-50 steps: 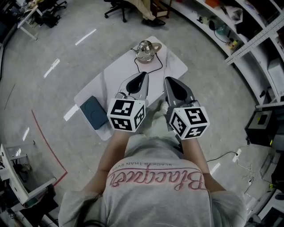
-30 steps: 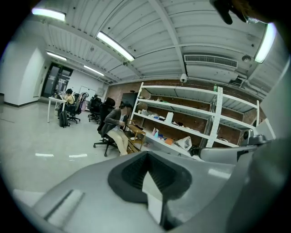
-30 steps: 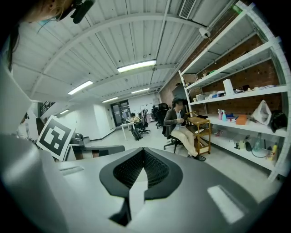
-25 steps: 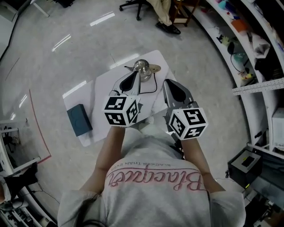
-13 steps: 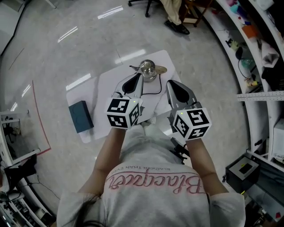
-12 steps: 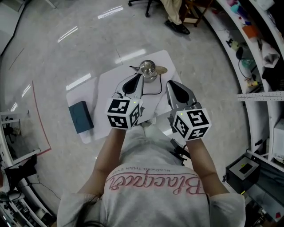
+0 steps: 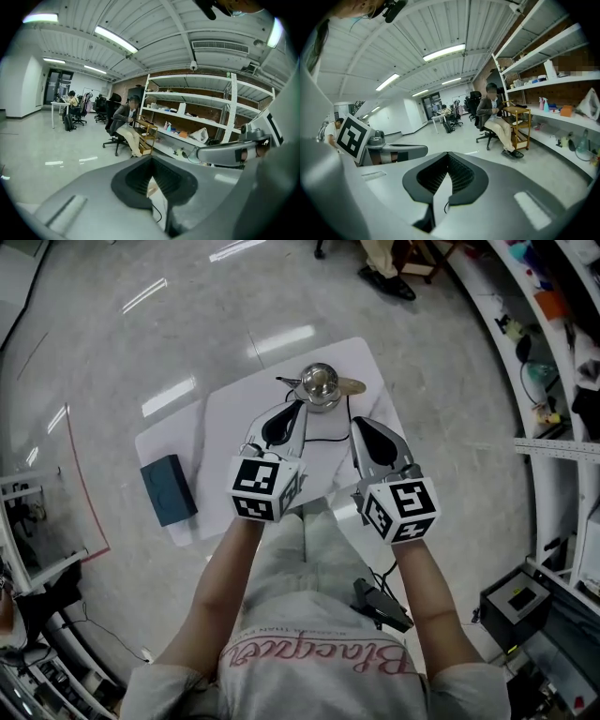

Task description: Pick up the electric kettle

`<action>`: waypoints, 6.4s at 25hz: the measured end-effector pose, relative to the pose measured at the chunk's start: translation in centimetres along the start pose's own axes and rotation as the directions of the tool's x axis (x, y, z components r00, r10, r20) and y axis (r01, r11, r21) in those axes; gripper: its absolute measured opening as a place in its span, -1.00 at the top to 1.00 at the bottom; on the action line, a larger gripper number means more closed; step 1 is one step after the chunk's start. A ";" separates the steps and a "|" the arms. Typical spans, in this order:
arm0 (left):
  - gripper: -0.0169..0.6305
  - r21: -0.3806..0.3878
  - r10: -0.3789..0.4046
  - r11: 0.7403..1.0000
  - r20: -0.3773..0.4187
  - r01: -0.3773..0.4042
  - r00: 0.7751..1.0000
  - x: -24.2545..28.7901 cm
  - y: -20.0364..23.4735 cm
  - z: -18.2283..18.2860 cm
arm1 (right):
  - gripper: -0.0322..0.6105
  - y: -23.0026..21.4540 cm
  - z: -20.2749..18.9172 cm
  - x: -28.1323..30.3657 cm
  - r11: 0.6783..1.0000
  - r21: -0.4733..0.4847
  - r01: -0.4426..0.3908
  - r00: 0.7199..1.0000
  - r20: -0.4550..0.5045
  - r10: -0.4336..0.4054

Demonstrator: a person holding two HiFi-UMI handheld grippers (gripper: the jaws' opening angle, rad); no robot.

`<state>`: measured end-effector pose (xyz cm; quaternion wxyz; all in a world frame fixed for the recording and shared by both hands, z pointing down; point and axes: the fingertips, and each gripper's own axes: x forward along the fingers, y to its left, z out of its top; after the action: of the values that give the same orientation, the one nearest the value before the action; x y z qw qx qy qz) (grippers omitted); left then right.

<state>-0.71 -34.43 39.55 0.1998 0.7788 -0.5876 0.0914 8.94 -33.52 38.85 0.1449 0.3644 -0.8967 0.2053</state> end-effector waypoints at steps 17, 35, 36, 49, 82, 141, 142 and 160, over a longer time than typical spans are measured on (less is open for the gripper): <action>0.93 -0.062 -0.033 0.998 -0.082 0.028 0.996 7.6 5.4 -11.2 | 0.83 -7.7 -11.2 7.7 0.985 0.077 0.153 0.988 -0.042 -0.150; 0.93 -0.137 0.052 0.988 -0.120 -0.068 0.991 13.3 13.9 -21.6 | 0.73 -16.4 -21.4 15.2 0.944 0.052 0.326 0.941 -0.115 -0.318; 0.93 -0.151 0.061 0.985 -0.121 -0.079 0.991 13.4 14.3 -21.9 | 0.66 -17.0 -21.7 15.5 0.941 0.050 0.335 0.937 -0.124 -0.327; 0.93 -0.243 0.140 0.953 -0.168 -0.179 0.976 15.3 18.5 -25.7 | 0.19 -22.5 -25.4 21.0 0.912 0.069 0.404 0.909 -0.141 -0.392; 0.93 -0.365 0.188 0.902 -0.155 -0.233 0.970 19.8 20.8 -26.1 | 0.46 -24.1 -22.9 24.1 0.911 0.303 0.281 0.948 0.060 -0.312; 0.93 -0.353 0.149 0.935 0.275 -0.044 0.950 0.9 10.4 8.1 | 0.38 -9.0 7.1 0.3 0.801 0.506 0.320 0.835 0.249 -0.491; 0.93 -0.353 0.144 0.935 0.285 -0.036 0.948 0.3 10.1 8.7 | 0.38 -8.6 7.7 -0.2 0.805 0.504 0.313 0.836 0.256 -0.486; 0.95 -0.307 0.163 0.951 0.407 -0.034 0.899 -8.5 6.4 19.1 | 0.38 -3.0 16.7 -7.7 0.829 0.502 0.246 0.839 0.318 -0.441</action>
<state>-11.09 -36.40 20.44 0.1739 0.7106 -0.6629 -0.1591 14.53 -38.81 21.92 -0.1030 0.5818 -0.7531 0.2893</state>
